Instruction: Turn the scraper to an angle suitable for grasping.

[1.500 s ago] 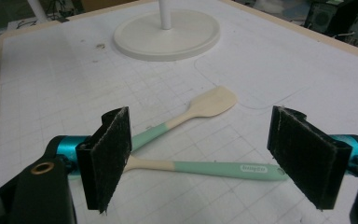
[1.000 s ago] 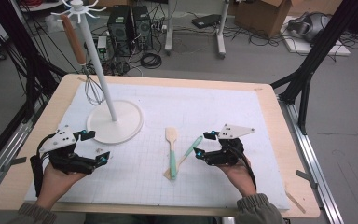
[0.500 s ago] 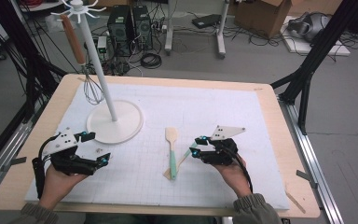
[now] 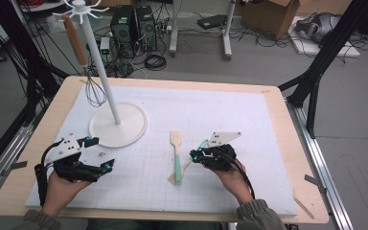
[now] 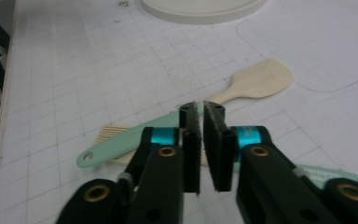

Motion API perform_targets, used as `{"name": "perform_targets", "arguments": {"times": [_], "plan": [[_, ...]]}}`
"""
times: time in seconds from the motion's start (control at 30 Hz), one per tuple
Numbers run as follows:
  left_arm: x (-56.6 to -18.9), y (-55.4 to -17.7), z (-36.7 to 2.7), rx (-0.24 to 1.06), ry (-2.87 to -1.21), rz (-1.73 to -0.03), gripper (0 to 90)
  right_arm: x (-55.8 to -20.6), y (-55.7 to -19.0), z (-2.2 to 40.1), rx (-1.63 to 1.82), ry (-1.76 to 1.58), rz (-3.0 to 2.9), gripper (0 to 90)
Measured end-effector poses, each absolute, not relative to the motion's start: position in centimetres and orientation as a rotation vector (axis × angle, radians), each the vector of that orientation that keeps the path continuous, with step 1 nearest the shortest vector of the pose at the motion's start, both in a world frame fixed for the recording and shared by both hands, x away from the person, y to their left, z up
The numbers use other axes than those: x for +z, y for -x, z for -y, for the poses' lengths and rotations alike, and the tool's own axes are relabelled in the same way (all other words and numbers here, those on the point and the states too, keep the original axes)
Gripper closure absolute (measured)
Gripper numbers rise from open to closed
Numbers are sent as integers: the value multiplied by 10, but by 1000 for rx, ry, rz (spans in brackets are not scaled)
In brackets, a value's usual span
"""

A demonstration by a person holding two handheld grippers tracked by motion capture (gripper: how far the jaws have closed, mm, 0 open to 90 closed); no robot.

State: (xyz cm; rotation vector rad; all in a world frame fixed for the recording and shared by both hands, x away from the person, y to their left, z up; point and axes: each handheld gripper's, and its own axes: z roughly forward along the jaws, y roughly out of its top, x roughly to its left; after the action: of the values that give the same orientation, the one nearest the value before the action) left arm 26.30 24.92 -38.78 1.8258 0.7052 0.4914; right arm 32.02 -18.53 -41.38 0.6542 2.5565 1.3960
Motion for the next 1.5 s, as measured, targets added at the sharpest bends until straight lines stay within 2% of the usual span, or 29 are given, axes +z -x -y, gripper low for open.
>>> {"name": "perform_targets", "arguments": {"times": [0.07,0.67,1.5], "plan": [[-388,-263,-249,491,-1826,-705,64,-415,-322,182,1391,-654,-2575,891],[-388,-264,-252,497,-1812,-706,65,-410,-358,161,1325,-787,-2601,891],[-389,-263,-254,496,-1822,-693,69,-443,-397,138,1139,-1006,-2557,892]]}}
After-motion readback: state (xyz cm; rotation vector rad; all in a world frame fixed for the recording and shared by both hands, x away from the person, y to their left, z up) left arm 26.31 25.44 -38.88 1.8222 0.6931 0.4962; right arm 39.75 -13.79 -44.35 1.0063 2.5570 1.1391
